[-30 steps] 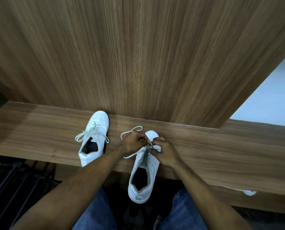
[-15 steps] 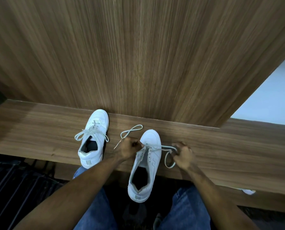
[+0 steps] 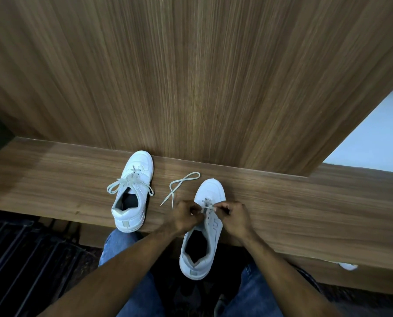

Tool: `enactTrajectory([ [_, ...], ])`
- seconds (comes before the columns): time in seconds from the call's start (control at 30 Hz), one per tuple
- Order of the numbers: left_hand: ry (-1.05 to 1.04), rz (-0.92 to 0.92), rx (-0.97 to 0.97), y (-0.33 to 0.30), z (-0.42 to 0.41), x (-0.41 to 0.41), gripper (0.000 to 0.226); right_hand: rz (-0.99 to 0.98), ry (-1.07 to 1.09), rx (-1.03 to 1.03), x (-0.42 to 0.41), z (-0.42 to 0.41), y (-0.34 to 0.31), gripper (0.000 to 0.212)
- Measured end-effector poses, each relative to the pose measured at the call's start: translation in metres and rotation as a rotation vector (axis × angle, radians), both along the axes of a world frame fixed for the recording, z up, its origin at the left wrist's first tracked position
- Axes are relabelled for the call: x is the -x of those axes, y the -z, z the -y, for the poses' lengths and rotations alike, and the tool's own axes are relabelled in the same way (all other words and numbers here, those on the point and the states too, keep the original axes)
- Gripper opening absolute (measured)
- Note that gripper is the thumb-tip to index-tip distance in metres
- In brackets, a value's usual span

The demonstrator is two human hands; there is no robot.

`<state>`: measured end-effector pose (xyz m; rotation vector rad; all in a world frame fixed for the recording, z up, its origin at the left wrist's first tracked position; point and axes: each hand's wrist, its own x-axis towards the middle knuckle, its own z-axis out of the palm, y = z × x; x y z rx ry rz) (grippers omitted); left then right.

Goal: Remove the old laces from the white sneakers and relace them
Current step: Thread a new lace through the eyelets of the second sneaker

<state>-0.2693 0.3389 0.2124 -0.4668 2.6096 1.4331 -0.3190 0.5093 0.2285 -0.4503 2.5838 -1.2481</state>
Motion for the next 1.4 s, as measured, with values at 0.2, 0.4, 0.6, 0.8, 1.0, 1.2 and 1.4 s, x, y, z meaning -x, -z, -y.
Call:
enactTrajectory([
  [0.2,-0.052,0.02,0.063,-0.009,0.005,-0.001,0.028,0.037,-0.015,-0.119,-0.01,0.015,-0.006,0.014],
  [0.4,-0.175,0.083,-0.114,-0.004,0.011,0.0,0.042,-0.035,0.001,-0.3,-0.015,0.027,-0.013,0.01],
  [0.6,-0.246,0.125,-0.299,0.002,0.013,0.0,0.035,-0.059,-0.005,-0.359,-0.014,0.027,-0.017,0.012],
  [0.8,-0.259,0.127,-0.37,0.003,0.014,-0.002,0.034,-0.029,0.05,-0.336,-0.02,0.03,-0.012,0.012],
  [1.0,-0.263,0.124,-0.38,0.001,0.011,-0.002,0.034,-0.05,0.026,-0.321,-0.02,0.029,-0.01,0.008],
  [1.2,-0.25,0.119,-0.312,0.004,0.013,-0.001,0.032,-0.013,0.025,-0.196,-0.022,0.025,-0.003,0.007],
  [1.4,-0.261,0.122,-0.301,0.011,0.016,0.0,0.031,-0.018,0.029,-0.155,-0.023,0.024,0.001,0.007],
])
